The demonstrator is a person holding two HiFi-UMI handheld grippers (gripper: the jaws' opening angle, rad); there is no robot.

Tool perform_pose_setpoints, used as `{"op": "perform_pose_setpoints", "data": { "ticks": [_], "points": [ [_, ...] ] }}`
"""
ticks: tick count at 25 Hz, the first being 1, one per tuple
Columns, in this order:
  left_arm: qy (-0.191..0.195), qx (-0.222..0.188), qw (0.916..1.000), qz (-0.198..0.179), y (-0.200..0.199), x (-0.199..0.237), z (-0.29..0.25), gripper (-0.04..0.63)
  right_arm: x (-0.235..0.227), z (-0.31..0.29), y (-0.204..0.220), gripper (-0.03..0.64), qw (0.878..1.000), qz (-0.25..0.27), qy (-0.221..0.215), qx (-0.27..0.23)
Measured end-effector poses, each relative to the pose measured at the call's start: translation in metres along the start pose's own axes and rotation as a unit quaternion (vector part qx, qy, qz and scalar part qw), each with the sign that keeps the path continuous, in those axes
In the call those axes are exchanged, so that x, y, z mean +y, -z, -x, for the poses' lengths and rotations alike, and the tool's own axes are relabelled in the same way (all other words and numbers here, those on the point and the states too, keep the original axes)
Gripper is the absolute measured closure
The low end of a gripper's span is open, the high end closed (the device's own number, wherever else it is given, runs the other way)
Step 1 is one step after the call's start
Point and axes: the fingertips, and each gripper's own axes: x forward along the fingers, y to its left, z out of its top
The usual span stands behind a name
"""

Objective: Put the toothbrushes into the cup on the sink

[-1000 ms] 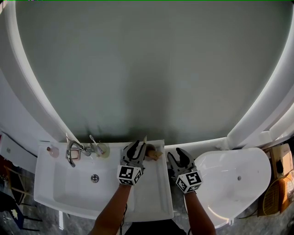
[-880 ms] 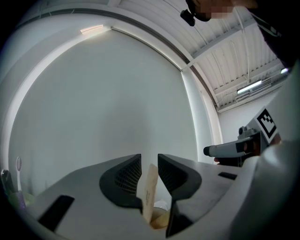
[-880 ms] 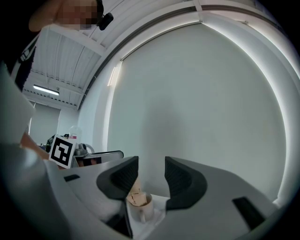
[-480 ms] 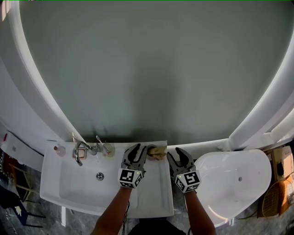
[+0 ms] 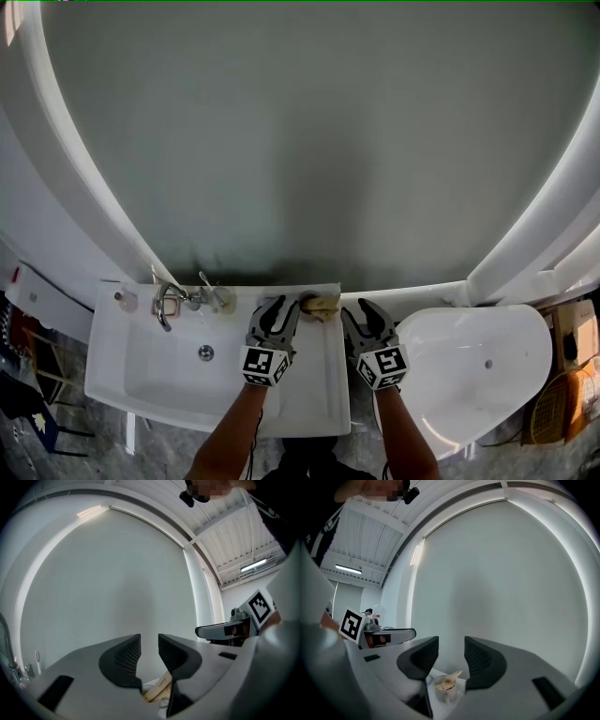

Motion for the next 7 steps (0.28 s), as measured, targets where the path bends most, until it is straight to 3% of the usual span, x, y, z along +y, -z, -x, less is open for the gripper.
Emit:
{"op": "perform_pose_setpoints", "data": {
  "ticks": [7],
  "points": [
    [-0.003, 0.009, 1.0000, 0.000, -0.004, -0.008, 0.020, 0.477, 0.009, 0.010, -0.008, 0.433, 1.000, 0.006, -0.005, 0.002]
  ]
}}
